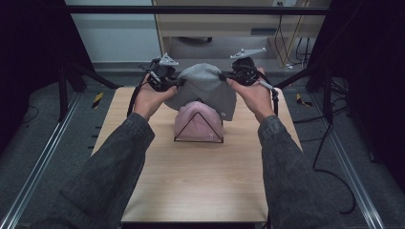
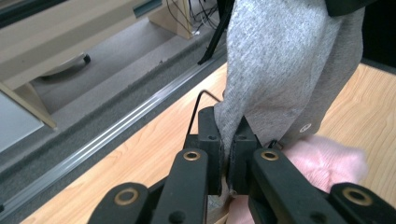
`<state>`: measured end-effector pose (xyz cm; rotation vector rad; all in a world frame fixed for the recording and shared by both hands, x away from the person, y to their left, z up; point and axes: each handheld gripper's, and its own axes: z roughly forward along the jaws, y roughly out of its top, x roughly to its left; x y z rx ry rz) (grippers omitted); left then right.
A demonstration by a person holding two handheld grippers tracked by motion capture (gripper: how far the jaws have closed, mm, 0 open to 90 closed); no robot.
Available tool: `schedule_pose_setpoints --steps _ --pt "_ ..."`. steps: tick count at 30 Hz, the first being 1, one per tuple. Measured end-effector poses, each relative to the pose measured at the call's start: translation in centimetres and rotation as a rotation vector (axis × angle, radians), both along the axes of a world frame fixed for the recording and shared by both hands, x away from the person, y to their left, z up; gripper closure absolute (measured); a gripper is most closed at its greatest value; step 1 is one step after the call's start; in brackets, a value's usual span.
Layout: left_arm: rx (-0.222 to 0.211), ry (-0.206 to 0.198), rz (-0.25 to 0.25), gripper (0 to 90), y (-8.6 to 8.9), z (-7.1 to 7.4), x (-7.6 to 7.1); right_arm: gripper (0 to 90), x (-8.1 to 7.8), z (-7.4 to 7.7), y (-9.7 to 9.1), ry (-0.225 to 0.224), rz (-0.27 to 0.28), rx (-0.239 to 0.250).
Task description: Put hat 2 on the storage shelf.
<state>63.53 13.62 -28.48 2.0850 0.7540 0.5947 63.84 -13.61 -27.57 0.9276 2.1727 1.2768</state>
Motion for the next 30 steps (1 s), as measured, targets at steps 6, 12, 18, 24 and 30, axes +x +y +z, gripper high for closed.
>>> schedule_pose_setpoints --steps 6,12,18,24,30 --pt "0.006 0.018 0.007 86.2 0.2 -1.2 -0.1 86.1 -0.1 -1.1 0.3 0.014 -0.001 -0.005" --pt "0.013 0.034 0.009 86.2 0.3 -2.3 -0.1 86.1 -0.3 -2.1 0.5 0.028 -0.001 -0.010" --pt "0.022 0.052 0.014 86.2 0.3 -3.5 0.0 86.1 -0.1 -3.3 0.7 0.051 -0.001 -0.011" --pt "0.025 0.063 0.022 86.2 0.7 -4.1 0.0 86.1 0.0 -4.3 0.9 0.067 0.004 -0.006" --pt "0.044 0.072 0.027 86.2 1.1 -4.7 -0.1 86.1 0.1 -5.1 1.4 0.083 0.010 -0.011"
